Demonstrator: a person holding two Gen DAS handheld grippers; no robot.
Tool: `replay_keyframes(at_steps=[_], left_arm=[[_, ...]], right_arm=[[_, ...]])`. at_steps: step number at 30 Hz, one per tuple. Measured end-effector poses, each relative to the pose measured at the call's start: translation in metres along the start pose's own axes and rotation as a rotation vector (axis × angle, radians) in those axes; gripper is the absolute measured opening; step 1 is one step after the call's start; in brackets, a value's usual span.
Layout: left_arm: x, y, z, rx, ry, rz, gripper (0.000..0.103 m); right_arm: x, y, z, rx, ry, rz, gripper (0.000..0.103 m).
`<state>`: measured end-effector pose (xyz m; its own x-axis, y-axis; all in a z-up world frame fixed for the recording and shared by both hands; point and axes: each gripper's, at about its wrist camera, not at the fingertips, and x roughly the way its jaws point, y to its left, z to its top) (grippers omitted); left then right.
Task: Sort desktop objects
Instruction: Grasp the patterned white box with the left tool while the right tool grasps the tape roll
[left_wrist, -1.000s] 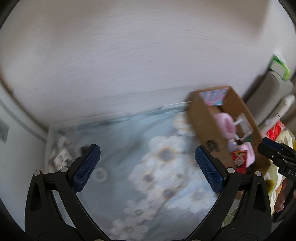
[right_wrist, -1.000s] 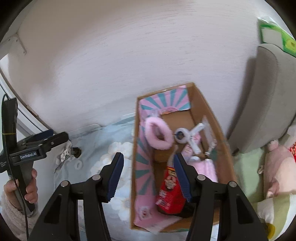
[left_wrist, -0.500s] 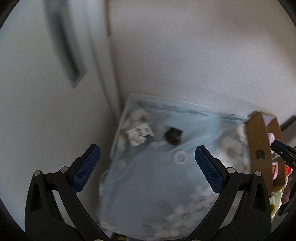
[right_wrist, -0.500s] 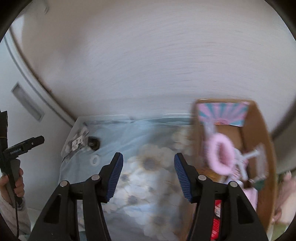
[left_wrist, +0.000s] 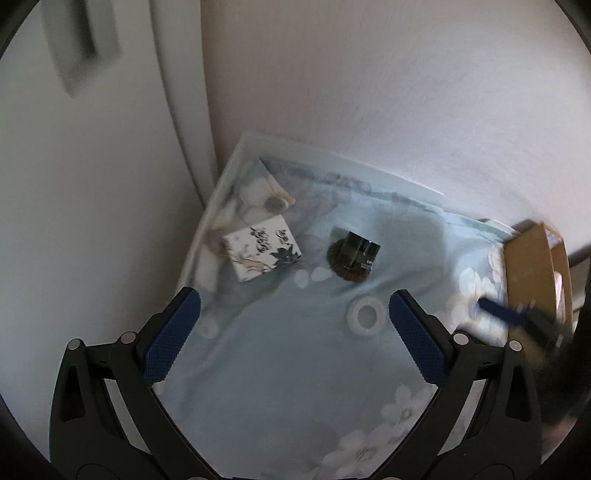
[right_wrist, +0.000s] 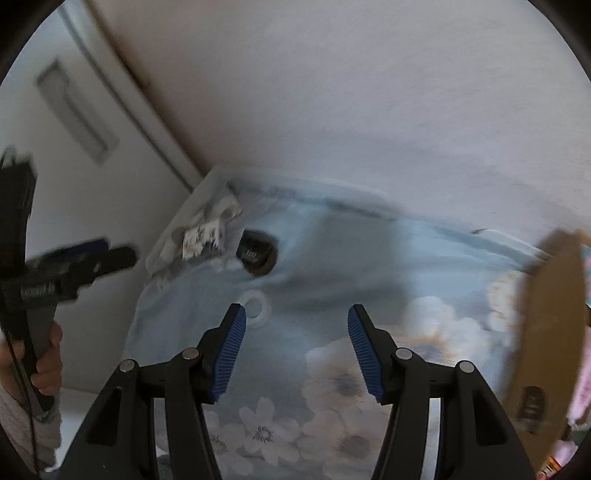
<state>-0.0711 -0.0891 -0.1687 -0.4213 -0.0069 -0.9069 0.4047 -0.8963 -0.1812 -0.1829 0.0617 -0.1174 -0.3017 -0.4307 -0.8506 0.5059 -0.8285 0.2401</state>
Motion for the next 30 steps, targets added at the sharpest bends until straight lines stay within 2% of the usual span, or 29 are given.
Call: replay_keyframes(at_steps=[5,13,15,17,20,21,26,30], left_arm=[[0.032,0.006,0.009,-0.127,0.034,-0.003,0.096],[0.066,0.01,0.014,-0.273,0.014,0.071,0.096],[0.073,0.011,0.012,-0.3,0.011,0.081,0.094],[0.078,0.013,0.01,-0.321,0.008,0.082,0.085],[0.088,0.016,0.006,-0.324,0.02,0.097,0.079],[0.086,0.014,0.006,-0.31,-0.003,0.112,0.079],[0.087,0.011,0.003,-0.276,-0.02,0.143,0.078],[0.085,0.006,-0.001,-0.247,-0.039,0.167,0.077]], right_arm=[[0.03,0.018,-0.016,-0.021,0.016,0.037,0.053],[0.05,0.023,-0.027,-0.015,0.028,0.087,0.054],[0.054,0.025,-0.025,-0.022,0.018,0.086,0.054],[0.056,0.027,-0.023,-0.034,0.007,0.088,0.054],[0.06,0.03,-0.02,-0.059,0.0,0.083,0.054],[0.061,0.033,-0.019,-0.075,-0.003,0.077,0.054],[0.071,0.048,-0.016,-0.166,-0.013,0.059,0.054],[0.084,0.063,-0.015,-0.268,-0.028,-0.003,0.054]])
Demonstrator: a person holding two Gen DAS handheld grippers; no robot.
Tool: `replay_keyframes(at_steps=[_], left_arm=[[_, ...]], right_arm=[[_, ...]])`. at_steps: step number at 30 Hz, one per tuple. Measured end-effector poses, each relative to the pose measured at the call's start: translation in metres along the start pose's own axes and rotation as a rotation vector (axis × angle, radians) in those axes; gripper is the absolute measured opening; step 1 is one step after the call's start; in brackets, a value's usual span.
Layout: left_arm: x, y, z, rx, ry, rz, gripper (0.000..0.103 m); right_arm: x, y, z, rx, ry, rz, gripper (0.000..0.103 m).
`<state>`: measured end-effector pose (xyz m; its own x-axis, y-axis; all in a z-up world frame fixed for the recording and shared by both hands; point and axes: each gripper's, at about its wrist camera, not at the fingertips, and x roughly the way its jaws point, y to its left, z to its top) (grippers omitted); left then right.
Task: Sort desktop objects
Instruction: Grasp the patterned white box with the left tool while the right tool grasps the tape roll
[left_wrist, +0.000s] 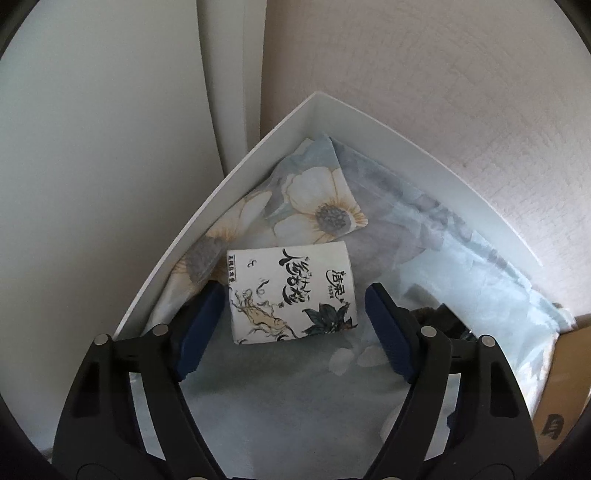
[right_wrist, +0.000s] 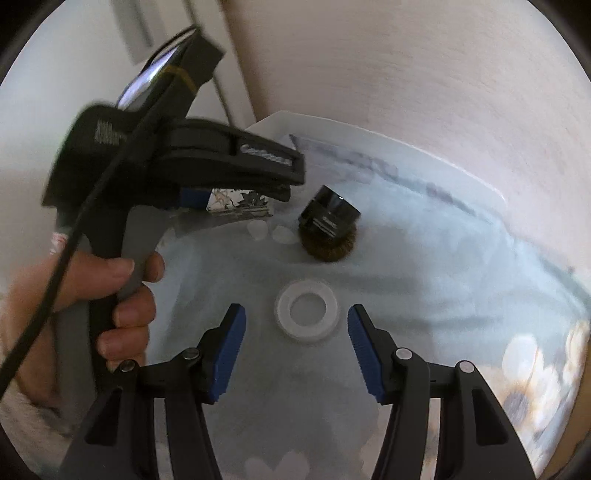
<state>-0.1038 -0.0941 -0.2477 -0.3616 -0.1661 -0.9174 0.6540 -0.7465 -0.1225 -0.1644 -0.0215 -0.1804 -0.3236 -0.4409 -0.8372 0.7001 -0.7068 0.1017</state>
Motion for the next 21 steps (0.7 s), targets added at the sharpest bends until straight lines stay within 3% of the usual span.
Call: replay_keyframes(at_steps=[8,10,11,13,21], left_arm=[[-0.005,-0.01,-0.013,0.086,-0.033,0.027,0.077],[-0.006,-0.012,-0.016,0.104,-0.04,0.032,0.075],[-0.007,-0.012,-0.017,0.107,-0.044,0.037,0.07],[-0.01,-0.011,-0.019,0.109,-0.054,0.048,0.064],[-0.02,-0.006,-0.022,0.08,-0.051,0.007,0.062]], right_arm=[[0.022,0.011,0.002,-0.068,0.032,-0.089,0.053],[0.024,0.013,0.002,-0.076,0.026,-0.091,0.053],[0.024,0.014,0.002,-0.08,0.022,-0.089,0.053],[0.024,0.016,0.003,-0.084,0.014,-0.079,0.041],[0.022,0.018,0.009,-0.066,-0.001,-0.058,0.04]])
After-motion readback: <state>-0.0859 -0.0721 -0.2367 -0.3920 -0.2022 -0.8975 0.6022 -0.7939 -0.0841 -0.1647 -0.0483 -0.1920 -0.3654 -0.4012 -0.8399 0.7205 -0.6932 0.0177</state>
